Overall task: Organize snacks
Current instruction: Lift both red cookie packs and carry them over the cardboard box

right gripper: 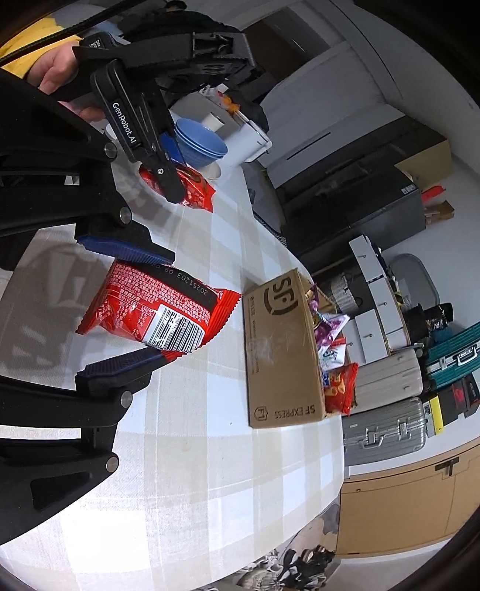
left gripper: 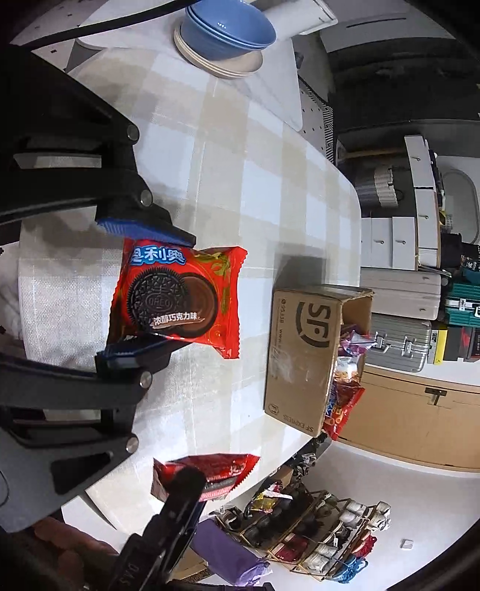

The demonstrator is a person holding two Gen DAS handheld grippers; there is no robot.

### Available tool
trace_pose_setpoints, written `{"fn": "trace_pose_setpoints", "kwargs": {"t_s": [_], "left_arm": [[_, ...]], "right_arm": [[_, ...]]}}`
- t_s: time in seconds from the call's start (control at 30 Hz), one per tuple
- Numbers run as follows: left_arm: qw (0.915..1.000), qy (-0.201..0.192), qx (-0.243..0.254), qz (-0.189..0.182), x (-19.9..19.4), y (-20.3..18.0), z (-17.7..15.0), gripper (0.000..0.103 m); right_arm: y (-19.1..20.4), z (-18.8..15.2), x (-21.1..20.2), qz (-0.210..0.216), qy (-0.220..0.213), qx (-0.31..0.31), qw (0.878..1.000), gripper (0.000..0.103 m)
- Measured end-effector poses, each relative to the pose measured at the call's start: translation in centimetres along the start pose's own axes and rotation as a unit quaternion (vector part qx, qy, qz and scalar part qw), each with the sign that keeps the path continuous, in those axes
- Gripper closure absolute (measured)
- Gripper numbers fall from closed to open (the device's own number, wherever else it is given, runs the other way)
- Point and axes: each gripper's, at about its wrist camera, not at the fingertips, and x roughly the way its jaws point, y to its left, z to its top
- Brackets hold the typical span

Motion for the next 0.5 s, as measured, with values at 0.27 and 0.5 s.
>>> {"fn": "trace_pose_setpoints", "kwargs": {"t_s": [0.27, 0.5], "left_arm": [[1.0000, -0.005, 0.008, 0.000, -0.2, -0.4, 2.2, 0.062], [0.9995, -0.024, 0.021, -0.008, -0.3, -1.4, 6.2, 0.062]], "right_arm": [[1.0, 1.9, -0.6, 0.024, -0.025, -0.026, 0.999, 0.057], [1.7, 5.1, -1.0, 0.034, -0.055, -0.049, 0.997, 0.057]]}}
